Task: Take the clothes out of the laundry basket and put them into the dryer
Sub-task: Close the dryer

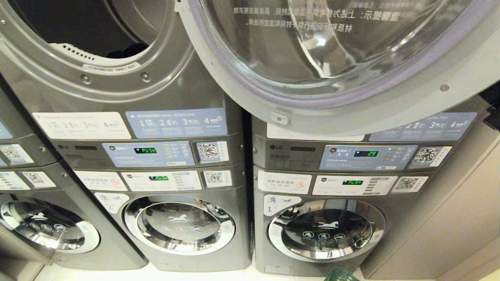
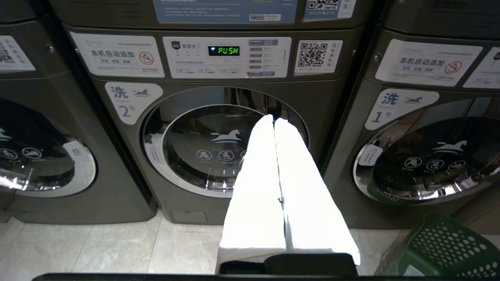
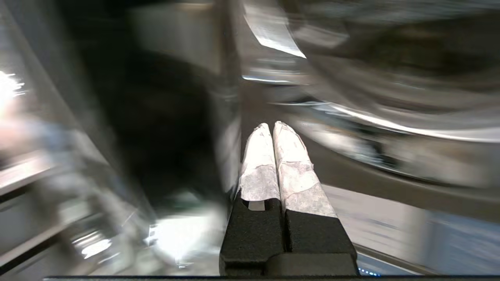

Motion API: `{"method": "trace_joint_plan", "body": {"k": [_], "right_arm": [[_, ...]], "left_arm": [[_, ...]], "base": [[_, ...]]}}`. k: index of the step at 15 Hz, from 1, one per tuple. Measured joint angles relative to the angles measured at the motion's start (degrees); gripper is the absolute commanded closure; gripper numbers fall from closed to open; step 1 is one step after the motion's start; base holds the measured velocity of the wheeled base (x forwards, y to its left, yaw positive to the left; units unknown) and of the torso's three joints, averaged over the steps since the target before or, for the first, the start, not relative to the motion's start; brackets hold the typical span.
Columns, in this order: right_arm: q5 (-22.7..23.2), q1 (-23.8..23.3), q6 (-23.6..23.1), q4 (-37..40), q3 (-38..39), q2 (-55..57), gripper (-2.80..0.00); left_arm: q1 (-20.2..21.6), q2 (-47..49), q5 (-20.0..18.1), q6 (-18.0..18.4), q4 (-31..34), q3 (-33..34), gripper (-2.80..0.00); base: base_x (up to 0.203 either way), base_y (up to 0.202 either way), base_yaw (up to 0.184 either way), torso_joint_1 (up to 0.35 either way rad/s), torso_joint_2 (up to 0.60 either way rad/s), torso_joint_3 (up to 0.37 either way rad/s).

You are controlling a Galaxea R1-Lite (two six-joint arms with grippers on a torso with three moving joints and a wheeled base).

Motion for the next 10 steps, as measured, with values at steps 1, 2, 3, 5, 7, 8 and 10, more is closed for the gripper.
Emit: {"method": "trace_joint_plan", "body": {"k": [1,2,3,5,7,8,10], "right_arm": [[1.0,3.3,0.1,1.3,0.5,-2.4,0.0],[1.4,6.8,0.0,4.0,0.8,-5.6,0.0],[1.7,10.0,-0.1,8.2,0.7,-9.4,0.0],[2.4,15.2,-0.6,20.6,-0.1,-18.2,0.0],[2.9,18.0,-0.8,34.0,-0.5,-26.5,0.0],[2.9,18.8,-1.0,39.8,0.5,-29.8,0.0],[2.6,19.5,-1.5,45.2,2.3,-33.5,0.0]], "left_arm": [[0.0,0.0,0.0,0.0,0.0,0.0,0.0],[-0.1,0.0,0.0,0.0,0.0,0.0,0.0],[-0.1,0.0,0.0,0.0,0.0,0.0,0.0],[-0.1,0.0,0.0,0.0,0.0,0.0,0.0],[-0.1,0.0,0.0,0.0,0.0,0.0,0.0],[0.0,0.0,0.0,0.1,0.0,0.0,0.0],[-0.1,0.0,0.0,0.1,0.0,0.0,0.0]], "base": [[0.0,0.0,0.0,0.0,0.0,0.0],[0.0,0.0,0.0,0.0,0.0,0.0],[0.0,0.0,0.0,0.0,0.0,0.0],[0.0,0.0,0.0,0.0,0.0,0.0],[0.0,0.0,0.0,0.0,0.0,0.0],[0.0,0.0,0.0,0.0,0.0,0.0],[0.0,0.0,0.0,0.0,0.0,0.0]]}}
